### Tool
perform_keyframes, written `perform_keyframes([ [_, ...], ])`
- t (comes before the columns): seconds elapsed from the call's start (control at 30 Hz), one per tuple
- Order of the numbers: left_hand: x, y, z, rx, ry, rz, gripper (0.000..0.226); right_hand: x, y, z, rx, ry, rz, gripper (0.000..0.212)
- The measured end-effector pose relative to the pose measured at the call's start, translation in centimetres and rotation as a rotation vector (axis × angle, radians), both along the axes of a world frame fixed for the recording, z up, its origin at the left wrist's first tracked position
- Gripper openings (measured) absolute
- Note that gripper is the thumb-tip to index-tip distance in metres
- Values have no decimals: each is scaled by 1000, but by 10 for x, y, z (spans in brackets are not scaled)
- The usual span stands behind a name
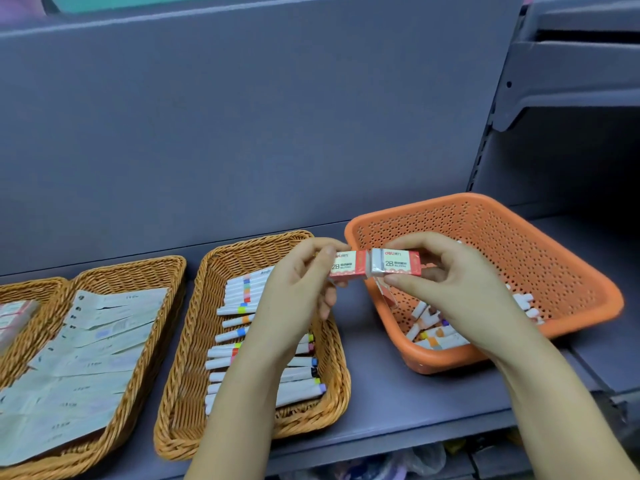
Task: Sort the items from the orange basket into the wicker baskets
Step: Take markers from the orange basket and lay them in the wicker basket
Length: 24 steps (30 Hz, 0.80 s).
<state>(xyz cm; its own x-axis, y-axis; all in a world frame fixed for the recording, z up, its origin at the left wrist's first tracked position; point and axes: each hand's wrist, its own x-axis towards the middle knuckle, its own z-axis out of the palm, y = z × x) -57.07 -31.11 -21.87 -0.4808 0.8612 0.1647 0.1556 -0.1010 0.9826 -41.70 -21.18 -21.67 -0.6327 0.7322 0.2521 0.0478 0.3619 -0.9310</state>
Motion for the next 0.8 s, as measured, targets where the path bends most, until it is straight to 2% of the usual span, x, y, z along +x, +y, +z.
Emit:
perform_keyframes([
  [0.07,-6,-2,-2,-37,-29,-35,24,-3,-2,-1,18,-24,-11,33],
  [0.17,-14,-11,-5,-127,-107,-123,12,-10,-9,-7,-2,-44,-26,32],
  [0.23,-20,-18,-9,-147,-80,-157,16,-15,-13,-10,4,-64,-39,31],
  [0.4,-40,-32,-12,-187,289,-61,17,-31,-27,-14,121,-142,-43,29],
  [0.53,-55,-44,-13,-240,548,-1,23,-47,-35,-17,305,-243,-35,25],
  [0.67,-61,-61,-13,-310,676,49,26,-61,-40,-17,439,-307,0,23],
  [0.8,-65,-80,-11,-340,768,186,27,-78,-46,-16,579,-362,48,27],
])
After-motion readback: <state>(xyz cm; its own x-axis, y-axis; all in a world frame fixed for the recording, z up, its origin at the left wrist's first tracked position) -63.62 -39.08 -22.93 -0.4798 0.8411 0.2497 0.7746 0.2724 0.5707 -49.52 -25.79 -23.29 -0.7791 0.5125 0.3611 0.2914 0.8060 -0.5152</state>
